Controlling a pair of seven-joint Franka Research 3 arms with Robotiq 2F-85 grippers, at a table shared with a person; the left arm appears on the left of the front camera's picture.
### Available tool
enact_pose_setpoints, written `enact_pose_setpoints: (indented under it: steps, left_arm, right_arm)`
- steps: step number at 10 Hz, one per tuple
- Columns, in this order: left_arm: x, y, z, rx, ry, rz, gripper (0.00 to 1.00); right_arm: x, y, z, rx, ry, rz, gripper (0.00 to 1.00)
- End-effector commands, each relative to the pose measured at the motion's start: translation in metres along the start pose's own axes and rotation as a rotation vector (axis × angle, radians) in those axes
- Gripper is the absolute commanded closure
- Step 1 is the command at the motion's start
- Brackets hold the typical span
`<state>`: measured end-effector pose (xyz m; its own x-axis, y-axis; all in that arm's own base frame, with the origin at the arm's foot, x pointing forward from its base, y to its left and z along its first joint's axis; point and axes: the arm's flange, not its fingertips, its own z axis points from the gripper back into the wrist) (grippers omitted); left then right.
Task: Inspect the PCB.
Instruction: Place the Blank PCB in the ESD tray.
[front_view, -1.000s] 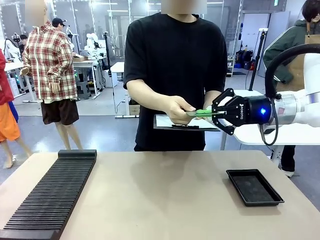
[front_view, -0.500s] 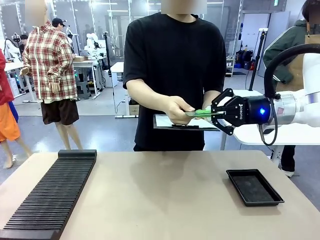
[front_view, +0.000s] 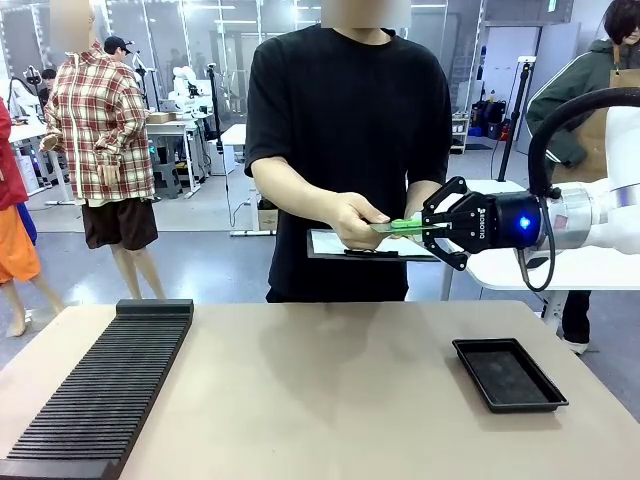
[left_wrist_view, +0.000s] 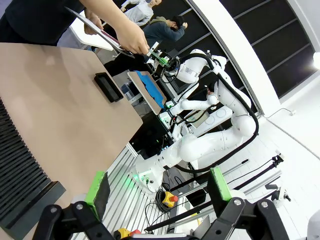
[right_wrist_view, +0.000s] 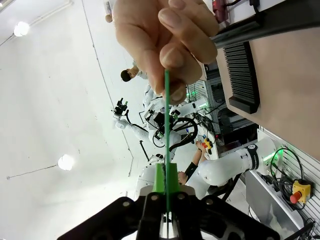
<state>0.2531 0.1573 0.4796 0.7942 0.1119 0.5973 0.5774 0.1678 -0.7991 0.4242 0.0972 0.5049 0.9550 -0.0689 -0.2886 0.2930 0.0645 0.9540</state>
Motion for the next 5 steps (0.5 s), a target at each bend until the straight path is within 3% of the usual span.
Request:
enact_pose_setpoints:
  steps: [1, 5]
  left_arm:
    - [0.0023, -0.0028, 0.0006, 0.008, -0.002, -0.011, 0.0]
    - [0.0023, -0.0028, 0.0006, 0.008, -0.002, -0.011, 0.0]
  right_arm:
    - [-0.0012, 0.0018, -0.0011, -0.001, 0.0, 0.005, 1.0]
    - [-0.0012, 0.0018, -0.0011, -0.001, 0.0, 0.005, 1.0]
